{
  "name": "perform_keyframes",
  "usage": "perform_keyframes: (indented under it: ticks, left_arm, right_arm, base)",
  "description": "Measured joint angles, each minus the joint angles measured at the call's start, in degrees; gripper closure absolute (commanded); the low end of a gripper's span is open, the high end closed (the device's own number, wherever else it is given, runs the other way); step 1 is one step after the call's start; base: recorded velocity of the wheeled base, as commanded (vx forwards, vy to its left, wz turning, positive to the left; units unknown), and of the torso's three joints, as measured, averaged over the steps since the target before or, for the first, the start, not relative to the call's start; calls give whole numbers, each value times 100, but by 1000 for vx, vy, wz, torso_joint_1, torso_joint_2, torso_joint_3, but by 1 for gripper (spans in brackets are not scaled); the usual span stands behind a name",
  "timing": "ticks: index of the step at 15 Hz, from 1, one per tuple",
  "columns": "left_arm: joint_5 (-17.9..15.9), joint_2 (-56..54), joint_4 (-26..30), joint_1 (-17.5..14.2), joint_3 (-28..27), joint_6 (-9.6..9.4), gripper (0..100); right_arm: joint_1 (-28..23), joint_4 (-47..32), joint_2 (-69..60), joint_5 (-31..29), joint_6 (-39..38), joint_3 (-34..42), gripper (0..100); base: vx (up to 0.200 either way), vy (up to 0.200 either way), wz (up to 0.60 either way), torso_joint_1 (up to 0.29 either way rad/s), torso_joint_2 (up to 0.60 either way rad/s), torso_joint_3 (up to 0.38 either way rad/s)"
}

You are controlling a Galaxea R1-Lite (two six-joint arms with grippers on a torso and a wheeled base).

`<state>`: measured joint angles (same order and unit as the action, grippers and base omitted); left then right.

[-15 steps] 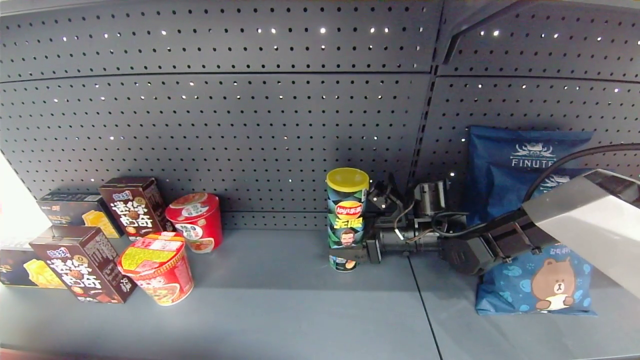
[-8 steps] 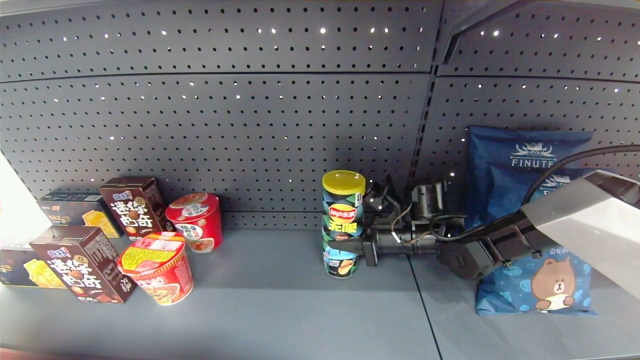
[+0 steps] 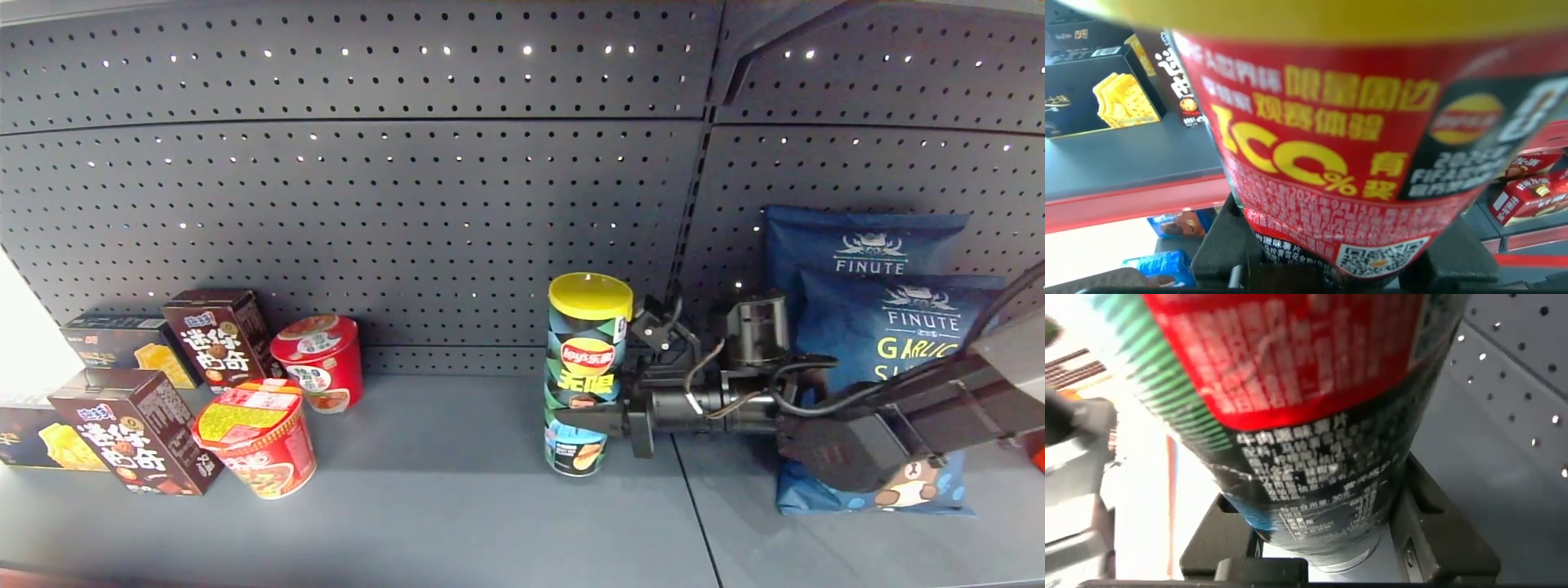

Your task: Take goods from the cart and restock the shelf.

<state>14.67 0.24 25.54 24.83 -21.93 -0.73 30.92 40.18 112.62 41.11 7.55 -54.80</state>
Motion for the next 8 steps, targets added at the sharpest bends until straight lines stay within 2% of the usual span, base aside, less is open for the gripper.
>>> perform_keyframes:
  ticks: [4, 8]
  left_arm:
    - [0, -4, 56, 18, 33, -2, 100]
    - [0, -9, 100, 7, 38, -20, 100]
  right_arm:
    - [11, 271, -1050, -24, 151, 1337, 100]
    - [54, 1431, -1574, -20, 158, 2627, 100]
  base:
    - [0, 0, 0, 0, 0, 0]
    - [0, 0, 0, 0, 0, 0]
